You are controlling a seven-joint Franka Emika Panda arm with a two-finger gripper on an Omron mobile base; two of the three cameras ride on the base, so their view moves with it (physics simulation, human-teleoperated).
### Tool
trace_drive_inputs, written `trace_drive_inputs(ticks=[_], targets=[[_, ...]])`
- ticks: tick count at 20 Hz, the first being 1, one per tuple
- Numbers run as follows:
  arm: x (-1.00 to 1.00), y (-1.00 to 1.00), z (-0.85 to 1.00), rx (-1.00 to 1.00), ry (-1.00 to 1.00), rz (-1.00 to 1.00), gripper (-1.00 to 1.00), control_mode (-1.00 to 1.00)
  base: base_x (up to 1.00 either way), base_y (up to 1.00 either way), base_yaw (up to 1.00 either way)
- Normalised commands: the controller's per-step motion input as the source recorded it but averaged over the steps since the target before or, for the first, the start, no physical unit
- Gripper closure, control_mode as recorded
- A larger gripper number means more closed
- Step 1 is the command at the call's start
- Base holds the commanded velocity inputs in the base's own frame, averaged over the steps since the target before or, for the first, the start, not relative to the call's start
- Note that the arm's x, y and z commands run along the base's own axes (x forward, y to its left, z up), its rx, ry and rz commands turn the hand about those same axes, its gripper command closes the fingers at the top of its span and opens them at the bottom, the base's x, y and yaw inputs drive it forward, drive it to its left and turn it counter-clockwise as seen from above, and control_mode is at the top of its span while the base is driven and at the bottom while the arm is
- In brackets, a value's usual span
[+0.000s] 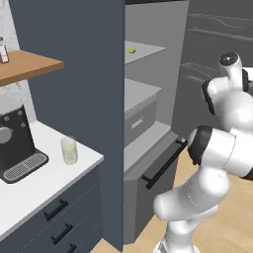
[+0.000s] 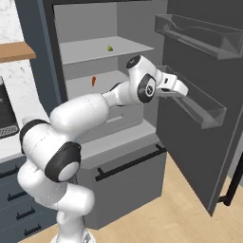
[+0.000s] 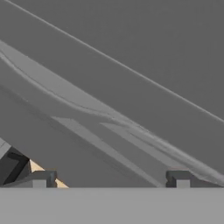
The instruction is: Grab a lemon wedge from the fridge and one ice cube from the ice bowl, and put them in the glass of lemonade.
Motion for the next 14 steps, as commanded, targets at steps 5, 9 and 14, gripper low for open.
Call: trace_drive_inputs(ticks=[5,9,14], targets=[[0.36,-0.33,-0.3,0.0,0.04,0.0,-1.0,-1.0,0.0,0.0,0.0],[0.68,-0.26,-0.39,0.0,0.03,0.0,-1.0,-1.0,0.0,0.0,0.0],[0.85,-0.29,-0.13,0.0,0.0,0.0,-1.0,-1.0,0.0,0.0,0.0]])
